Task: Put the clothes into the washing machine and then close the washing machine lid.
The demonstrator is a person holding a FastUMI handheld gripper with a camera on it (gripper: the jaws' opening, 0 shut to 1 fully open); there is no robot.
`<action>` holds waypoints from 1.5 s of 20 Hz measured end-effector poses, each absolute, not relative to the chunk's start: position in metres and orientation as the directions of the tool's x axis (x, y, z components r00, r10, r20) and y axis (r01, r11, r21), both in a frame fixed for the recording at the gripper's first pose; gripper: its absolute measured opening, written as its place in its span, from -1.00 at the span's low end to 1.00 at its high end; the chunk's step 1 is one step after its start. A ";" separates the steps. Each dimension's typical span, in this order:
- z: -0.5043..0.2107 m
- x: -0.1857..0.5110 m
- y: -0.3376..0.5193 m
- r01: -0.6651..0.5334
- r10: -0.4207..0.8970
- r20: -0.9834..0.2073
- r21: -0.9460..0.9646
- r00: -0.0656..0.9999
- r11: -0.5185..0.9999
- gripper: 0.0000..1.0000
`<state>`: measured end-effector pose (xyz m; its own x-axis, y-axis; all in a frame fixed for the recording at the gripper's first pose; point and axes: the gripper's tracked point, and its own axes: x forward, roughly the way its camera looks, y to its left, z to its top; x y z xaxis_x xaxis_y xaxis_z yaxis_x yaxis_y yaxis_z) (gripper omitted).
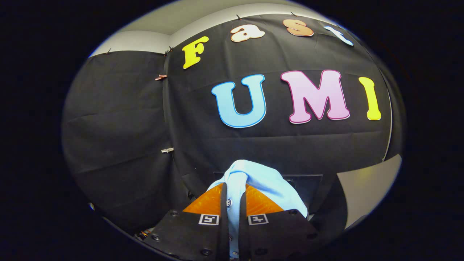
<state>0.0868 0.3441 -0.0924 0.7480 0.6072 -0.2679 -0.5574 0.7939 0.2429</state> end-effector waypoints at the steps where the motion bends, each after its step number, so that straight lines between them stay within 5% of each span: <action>1: -0.106 0.085 0.349 -0.554 0.603 -0.278 0.241 0.748 0.797 -0.72; 13: -0.291 0.112 0.343 -0.427 0.475 -0.447 0.209 0.758 0.880 -0.71; 23: -0.377 0.110 0.324 -0.374 0.377 -0.602 0.137 0.704 0.917 -0.68; 24: -0.378 0.106 0.323 -0.366 0.367 -0.603 0.131 0.708 0.922 -0.57; 28: -0.364 0.100 0.321 -0.370 0.363 -0.580 0.113 0.729 0.922 1.00; 30: -0.352 0.095 0.321 -0.387 0.382 -0.567 0.118 0.730 0.915 0.99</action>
<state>0.0948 0.3210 -0.3522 0.7295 0.3818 -0.5675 -0.3867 0.9146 0.1182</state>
